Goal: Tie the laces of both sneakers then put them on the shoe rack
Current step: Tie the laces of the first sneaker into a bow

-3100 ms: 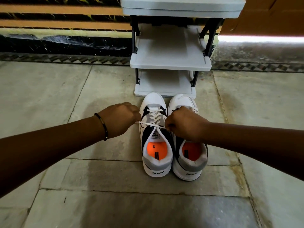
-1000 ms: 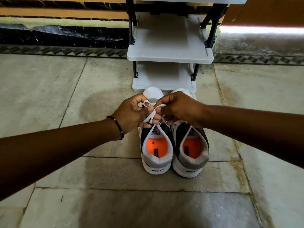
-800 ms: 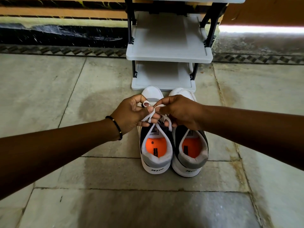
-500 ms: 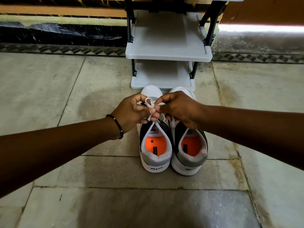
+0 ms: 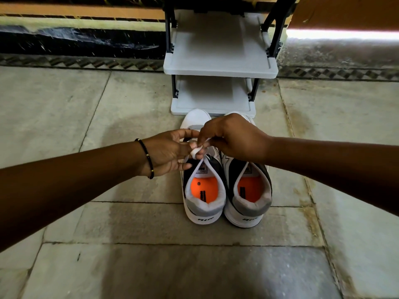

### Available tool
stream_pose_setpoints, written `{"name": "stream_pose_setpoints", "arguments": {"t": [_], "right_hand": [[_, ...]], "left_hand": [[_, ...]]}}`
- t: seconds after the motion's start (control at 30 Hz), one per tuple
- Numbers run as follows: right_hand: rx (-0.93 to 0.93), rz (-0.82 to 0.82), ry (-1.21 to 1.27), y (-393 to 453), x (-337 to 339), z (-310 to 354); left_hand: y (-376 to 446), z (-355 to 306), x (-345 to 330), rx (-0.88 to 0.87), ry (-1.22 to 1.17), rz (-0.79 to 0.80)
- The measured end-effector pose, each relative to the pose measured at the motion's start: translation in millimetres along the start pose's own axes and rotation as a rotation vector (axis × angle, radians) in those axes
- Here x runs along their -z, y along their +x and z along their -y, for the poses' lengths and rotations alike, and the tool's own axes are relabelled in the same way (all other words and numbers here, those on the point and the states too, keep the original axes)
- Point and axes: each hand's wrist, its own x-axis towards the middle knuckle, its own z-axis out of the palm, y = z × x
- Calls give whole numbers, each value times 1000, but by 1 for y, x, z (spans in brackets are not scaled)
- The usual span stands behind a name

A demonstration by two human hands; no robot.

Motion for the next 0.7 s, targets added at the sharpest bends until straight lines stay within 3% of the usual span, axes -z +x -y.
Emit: {"name": "stream_pose_setpoints", "arguments": {"t": [0.1,0.23,0.5,0.7], "right_hand": [[147,47,-188,4,4,0],[195,121,-235,3,6,1],[-18,232,-178,3,9,6],[-186,206,-254,13,7,17]], "left_hand": [[2,-1,4,-27,32,2],[5,2,2,-128,168,-70],[2,6,-8,-333,270,-148],[0,2,-9,-398,436,-204]]}}
